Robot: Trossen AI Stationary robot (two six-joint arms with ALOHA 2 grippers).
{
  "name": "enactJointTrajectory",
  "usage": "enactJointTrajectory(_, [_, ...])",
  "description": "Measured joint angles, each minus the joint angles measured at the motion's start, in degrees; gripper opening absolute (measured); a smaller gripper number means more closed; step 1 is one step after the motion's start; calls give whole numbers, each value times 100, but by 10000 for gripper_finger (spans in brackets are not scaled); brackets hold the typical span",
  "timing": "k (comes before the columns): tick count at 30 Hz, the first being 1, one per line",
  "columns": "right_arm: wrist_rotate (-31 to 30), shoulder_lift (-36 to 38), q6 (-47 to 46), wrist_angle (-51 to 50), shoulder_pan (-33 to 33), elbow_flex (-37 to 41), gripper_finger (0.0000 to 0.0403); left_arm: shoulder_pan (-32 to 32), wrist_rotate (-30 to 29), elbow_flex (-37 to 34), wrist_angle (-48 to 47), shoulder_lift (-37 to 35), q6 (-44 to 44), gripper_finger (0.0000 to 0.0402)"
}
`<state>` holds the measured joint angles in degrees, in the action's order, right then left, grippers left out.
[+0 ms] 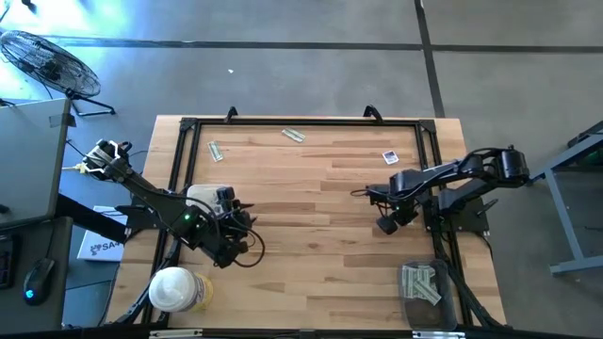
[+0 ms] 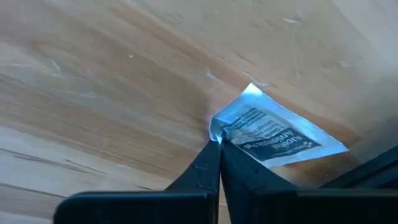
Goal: Pick & Place First Aid Supplies
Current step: Put the blue alcohol pad into the white bin
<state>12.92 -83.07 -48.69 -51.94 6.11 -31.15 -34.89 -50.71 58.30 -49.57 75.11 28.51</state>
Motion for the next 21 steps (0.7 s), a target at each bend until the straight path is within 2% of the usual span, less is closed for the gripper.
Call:
enactJointTrajectory(3, [-83,-33,73,-214,-35,-226,2,0,-114,0,36,0,-4,172])
enactJointTrajectory(7, [-531,-29,79,-314,-192,-820,2,0,-322,-37,86,-4,1,172])
enactJointTrajectory(11, [-777,-28,84,89,-515,-1384,1,0,-17,-373,422,-4,-393,172])
enactJointTrajectory(14, [-996,-22,272,993,-808,-1655,1,2,71,-601,1003,-4,-827,172])
enactJointTrajectory(17, [-1072,-23,750,2366,-1116,-1701,1,7,175,-732,1855,-4,-1485,172])
enactJointTrajectory(21, [-1005,-30,1628,4502,-1491,-1481,1,4,1046,-878,3148,-4,-2315,172])
